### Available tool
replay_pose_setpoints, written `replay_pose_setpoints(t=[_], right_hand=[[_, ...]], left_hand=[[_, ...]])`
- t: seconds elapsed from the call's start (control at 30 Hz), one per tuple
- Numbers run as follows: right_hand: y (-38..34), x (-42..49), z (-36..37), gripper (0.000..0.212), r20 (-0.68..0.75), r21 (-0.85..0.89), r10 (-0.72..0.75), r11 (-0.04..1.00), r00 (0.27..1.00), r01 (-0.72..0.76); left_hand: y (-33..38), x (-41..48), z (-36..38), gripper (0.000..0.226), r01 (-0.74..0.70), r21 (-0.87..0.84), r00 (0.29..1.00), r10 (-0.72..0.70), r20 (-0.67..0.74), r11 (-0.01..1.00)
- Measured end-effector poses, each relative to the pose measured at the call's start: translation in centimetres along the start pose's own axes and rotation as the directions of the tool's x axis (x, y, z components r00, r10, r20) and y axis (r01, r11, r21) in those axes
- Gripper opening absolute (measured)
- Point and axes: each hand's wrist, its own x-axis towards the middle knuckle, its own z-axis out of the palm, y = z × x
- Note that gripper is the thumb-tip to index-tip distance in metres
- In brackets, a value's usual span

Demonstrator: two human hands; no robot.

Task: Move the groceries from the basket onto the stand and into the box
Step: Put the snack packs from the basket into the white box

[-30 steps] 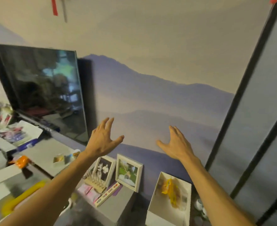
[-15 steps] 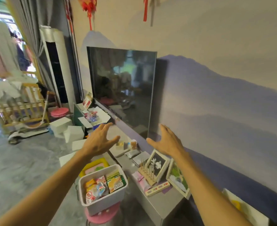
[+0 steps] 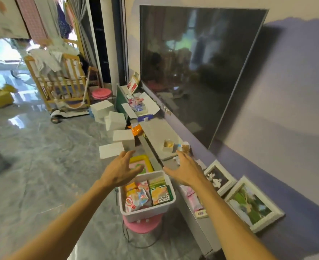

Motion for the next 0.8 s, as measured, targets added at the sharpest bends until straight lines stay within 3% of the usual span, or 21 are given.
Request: replay_pose_setpoints(t=[0.13,0.27,0.37,0.47,0.53,0.7,0.8], right_hand=[[2.1,6.7,3.5,0.105,0.105,-0.007,-0.007,1.0,0.994,0.008],[4.4,13.3,8.0,0.094,0.23,-0.032,-0.028,0.999,0.973,0.037],[6.3,18.1,13.5,0.111,0.297,-0.055,-0.012,0.998,0.955,0.03],[8.4,22.6,20.3,0.09,0.375,-0.063,-0.001,0.998,0.927,0.026],[9.9,25.3,25.2,0.077,0.39,-0.056,-0.013,0.998,0.921,0.038],[13.6,31.2,39.1,0.074,0.401,-0.087,0.015,0.996,0.916,0.022],[14.6,33.5,46.2,0.078,0.353,-0.124,0.047,0.992,0.934,-0.003]], left_hand=[[-3.3,4.2,4.5,0.09,0.083,0.025,0.993,-0.085,0.078,0.996],[-6.3,8.1,9.8,0.1,0.18,0.02,0.973,-0.181,0.147,0.983],[-9.4,10.7,15.1,0.093,0.241,0.023,0.943,-0.24,0.229,0.97],[-13.5,12.9,21.5,0.1,0.251,0.053,0.923,-0.255,0.287,0.967],[-16.7,14.4,26.2,0.11,0.256,0.103,0.904,-0.276,0.327,0.961],[-25.8,17.4,38.0,0.139,0.218,0.174,0.882,-0.27,0.386,0.96],[-27.8,17.6,41.6,0.142,0.261,0.169,0.861,-0.309,0.404,0.95]])
